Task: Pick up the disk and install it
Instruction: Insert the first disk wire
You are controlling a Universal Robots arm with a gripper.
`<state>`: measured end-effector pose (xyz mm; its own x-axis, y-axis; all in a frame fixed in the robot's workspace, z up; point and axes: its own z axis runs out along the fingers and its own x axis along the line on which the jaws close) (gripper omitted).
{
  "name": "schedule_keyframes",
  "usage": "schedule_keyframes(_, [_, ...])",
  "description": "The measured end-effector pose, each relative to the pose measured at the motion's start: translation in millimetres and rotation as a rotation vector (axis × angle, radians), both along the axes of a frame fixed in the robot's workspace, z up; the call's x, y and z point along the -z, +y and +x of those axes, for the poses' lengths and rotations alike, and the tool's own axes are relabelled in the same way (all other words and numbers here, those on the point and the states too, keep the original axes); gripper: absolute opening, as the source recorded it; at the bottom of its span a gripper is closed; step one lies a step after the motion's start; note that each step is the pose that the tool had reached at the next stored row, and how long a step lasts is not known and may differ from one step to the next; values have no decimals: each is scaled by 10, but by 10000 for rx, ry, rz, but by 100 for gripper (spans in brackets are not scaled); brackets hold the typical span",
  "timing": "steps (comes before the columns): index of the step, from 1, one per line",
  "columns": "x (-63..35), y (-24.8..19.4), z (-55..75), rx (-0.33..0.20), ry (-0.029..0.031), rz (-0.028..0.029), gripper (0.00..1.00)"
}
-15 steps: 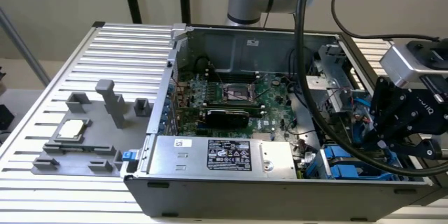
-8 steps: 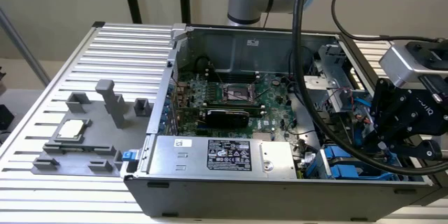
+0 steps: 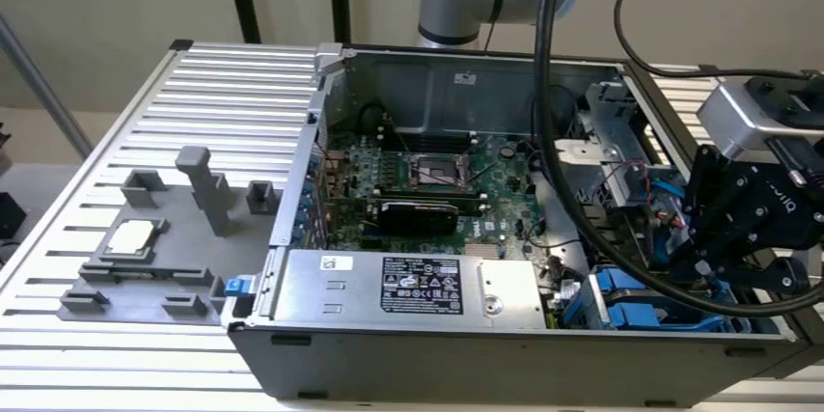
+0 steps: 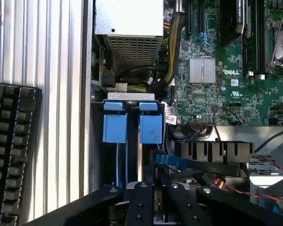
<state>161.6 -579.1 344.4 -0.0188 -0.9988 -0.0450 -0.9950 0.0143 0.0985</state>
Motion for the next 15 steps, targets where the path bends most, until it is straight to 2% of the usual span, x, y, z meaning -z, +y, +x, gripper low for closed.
schedule_keyframes(15, [26, 28, 6, 330, 2, -40, 0])
